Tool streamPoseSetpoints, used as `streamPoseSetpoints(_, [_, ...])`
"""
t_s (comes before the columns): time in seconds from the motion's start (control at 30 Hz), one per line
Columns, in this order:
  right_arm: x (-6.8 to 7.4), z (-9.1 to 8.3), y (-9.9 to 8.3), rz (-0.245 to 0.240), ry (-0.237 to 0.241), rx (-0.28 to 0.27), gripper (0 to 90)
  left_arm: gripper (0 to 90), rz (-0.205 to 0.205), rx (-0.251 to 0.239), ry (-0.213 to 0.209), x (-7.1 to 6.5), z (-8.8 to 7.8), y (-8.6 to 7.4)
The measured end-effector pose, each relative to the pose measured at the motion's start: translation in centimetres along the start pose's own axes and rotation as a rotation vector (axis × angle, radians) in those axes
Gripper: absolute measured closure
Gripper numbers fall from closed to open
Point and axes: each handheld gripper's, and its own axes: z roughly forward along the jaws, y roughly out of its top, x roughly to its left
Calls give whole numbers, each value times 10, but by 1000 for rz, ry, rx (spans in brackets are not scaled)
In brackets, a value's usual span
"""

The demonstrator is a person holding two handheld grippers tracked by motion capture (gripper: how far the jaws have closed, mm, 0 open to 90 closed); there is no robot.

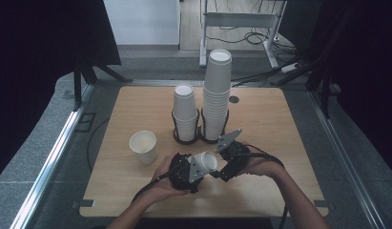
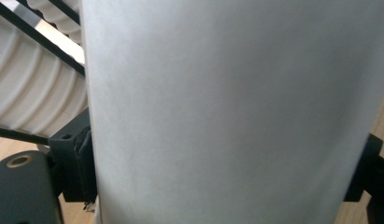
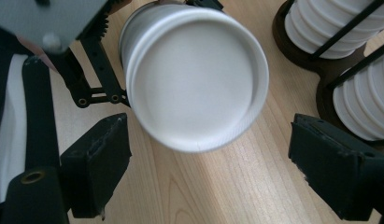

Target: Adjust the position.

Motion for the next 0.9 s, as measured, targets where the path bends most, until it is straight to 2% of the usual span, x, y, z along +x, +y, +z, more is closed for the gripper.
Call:
streamPoseSetpoints(0.07, [-1, 1, 5, -13, 9, 24, 132, 126, 21, 5, 18, 0, 0, 2])
streamPoseSetpoints(0.2, [-2, 6, 11, -27, 21, 58, 130, 126, 39, 8, 27, 2, 0, 4])
streamPoseSetpoints(0.27, [-2, 9, 14, -33, 32, 67, 131, 126, 63, 18, 40, 1, 1, 5])
streamPoseSetpoints(0.37, [-1, 14, 18, -43, 42, 110, 132, 126, 88, 25, 52, -1, 2, 7])
streamPoseSetpoints(0.47, [-1, 19, 21, -61, 44, 148, 132, 126, 131, 40, 76, -3, 2, 9])
streamPoseSetpoints(0.6, [-3, 22, 25, -72, 55, 166, 139, 125, 159, 55, 74, -3, 4, 10])
streamPoseSetpoints(0.87, [-2, 33, 29, -69, 93, 191, 196, 124, 166, 52, 66, -8, 5, 13])
streamPoseSetpoints(0.9, [-2, 34, 29, -67, 99, 195, 195, 124, 147, 34, 58, -10, 7, 12])
